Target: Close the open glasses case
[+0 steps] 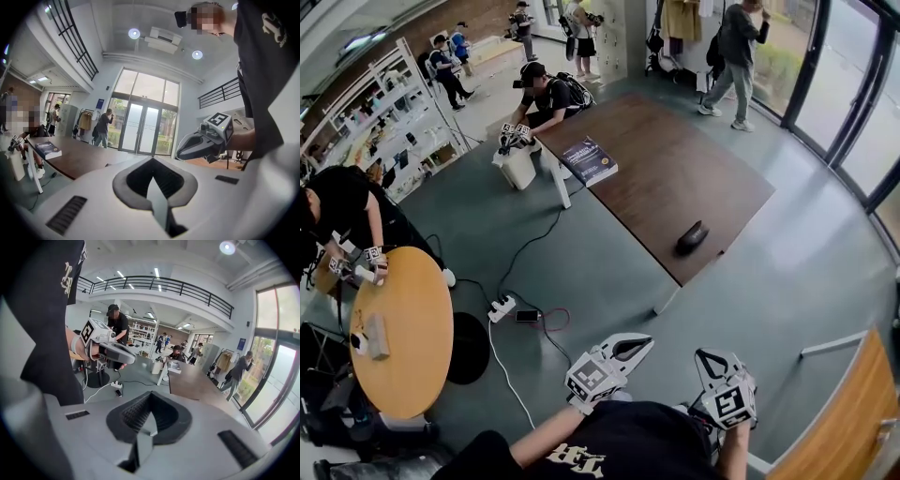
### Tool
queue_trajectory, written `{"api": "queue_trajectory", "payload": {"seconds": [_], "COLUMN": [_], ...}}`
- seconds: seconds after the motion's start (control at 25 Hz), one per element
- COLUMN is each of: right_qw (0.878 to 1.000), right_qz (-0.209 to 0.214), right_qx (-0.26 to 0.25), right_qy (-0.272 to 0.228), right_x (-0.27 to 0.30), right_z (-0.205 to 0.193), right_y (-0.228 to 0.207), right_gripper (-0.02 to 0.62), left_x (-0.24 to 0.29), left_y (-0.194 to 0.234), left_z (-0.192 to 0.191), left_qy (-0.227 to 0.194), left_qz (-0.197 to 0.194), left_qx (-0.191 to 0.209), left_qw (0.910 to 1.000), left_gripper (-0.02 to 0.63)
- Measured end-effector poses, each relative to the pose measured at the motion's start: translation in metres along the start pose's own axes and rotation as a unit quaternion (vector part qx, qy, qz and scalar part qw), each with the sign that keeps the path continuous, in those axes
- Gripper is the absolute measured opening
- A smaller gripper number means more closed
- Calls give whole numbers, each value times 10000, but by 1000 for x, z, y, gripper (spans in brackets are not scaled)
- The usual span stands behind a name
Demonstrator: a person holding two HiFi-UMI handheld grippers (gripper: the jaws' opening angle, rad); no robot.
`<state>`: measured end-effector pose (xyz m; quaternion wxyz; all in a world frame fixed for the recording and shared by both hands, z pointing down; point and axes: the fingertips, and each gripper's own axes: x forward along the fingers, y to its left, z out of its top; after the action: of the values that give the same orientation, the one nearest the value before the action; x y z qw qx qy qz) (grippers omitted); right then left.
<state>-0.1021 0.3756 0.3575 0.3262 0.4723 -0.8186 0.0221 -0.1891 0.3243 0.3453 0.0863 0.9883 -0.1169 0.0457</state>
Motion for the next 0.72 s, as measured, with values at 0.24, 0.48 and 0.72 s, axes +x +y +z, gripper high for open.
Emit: {"api": "queue_trajectory", "payload": {"seconds": [0.24,0.48,0.72], "right_qw": [9999,9999,9999], "right_qz": [64,79,99], "right_qx": [-18,-48,22], "right_qy": [-88,-65,-129], "right_x": [-37,-66,-89], "right_z": [-27,-62,-90], "right_y": [-17,-40,-54], "right_gripper": [-14,-14,-14], "left_x": [47,80,98], "left_y": [-53,-89,-116], "left_z": [14,11,10], "left_qy": [-16,81,96], "left_qz": [-198,-188,-65], "left_qx": [125,226,263], "left_qw": [9997,9995,9996], "left_gripper": [5,3,3]}}
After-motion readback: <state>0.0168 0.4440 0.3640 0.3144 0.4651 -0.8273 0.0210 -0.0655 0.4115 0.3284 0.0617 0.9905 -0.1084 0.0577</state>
